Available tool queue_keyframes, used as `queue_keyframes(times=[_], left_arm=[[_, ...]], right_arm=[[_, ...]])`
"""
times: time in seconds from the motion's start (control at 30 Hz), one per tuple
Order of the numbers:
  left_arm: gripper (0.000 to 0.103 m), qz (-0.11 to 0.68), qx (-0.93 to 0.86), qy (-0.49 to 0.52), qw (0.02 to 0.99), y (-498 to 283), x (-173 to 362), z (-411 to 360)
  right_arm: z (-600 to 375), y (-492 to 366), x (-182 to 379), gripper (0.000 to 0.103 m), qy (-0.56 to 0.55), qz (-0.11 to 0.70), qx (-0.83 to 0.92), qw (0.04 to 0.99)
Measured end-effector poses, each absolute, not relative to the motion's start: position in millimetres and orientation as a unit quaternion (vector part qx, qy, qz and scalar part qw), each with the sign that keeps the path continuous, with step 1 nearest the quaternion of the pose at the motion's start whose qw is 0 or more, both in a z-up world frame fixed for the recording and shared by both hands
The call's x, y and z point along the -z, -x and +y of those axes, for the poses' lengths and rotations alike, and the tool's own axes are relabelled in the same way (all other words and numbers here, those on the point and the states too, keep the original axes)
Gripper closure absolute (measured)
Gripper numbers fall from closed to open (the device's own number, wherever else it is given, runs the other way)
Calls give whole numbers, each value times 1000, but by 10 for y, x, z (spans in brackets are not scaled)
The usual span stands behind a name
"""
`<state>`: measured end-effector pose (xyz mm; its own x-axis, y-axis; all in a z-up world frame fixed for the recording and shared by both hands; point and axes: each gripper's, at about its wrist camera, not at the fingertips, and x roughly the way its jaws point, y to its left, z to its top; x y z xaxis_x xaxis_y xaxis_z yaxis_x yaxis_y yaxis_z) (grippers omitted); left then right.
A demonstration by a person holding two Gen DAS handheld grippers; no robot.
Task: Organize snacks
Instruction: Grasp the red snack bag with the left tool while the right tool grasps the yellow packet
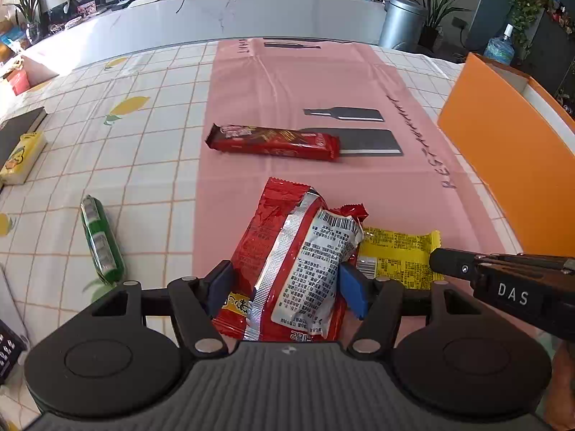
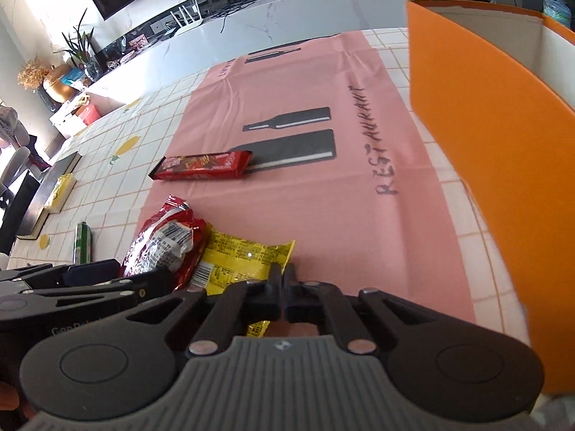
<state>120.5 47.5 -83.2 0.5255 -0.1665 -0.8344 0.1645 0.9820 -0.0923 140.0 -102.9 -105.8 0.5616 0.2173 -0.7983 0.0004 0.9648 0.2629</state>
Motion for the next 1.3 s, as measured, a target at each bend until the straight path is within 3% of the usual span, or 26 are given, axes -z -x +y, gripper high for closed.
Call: queue_keyframes(times=[0.23, 0.33, 0.37, 0.4, 0.47, 0.6, 0.73, 0.87, 0.97, 1.3], left_arm=[[28, 480, 116, 6, 869, -954, 820, 307], [23, 482, 117, -9, 868, -944, 805, 299], [22, 482, 119, -15, 868, -947, 793, 305], [20, 482, 121, -22, 868, -951, 781, 312], [16, 479, 122, -32, 869, -959, 768, 337], [14, 483, 130, -36, 865, -999, 790, 396], [14, 487, 139, -35, 862, -1033, 828, 429], [14, 491, 140, -38, 859, -1050, 875, 444], [13, 488, 141, -32, 860, -1056, 886, 467], [13, 495, 99, -2, 863, -1075, 873, 569]], right_arm=[[-1237, -1052, 1083, 103, -118, 482, -49, 867], [-1186, -977, 1000, 97, -65, 462, -67, 882], [-1163, -970, 971, 84, -43, 453, -80, 887], [-1133, -973, 941, 63, -16, 444, -97, 891], [-1085, -991, 888, 47, 30, 432, -141, 890], [-945, -1064, 883, 31, 108, 430, -238, 864], [-777, -1089, 947, 26, 185, 408, -288, 847], [-725, -1216, 1040, 26, 191, 418, -315, 831], [-738, -1311, 1110, 31, 174, 436, -307, 828], [-1017, -1357, 1143, 30, 22, 492, -120, 862]])
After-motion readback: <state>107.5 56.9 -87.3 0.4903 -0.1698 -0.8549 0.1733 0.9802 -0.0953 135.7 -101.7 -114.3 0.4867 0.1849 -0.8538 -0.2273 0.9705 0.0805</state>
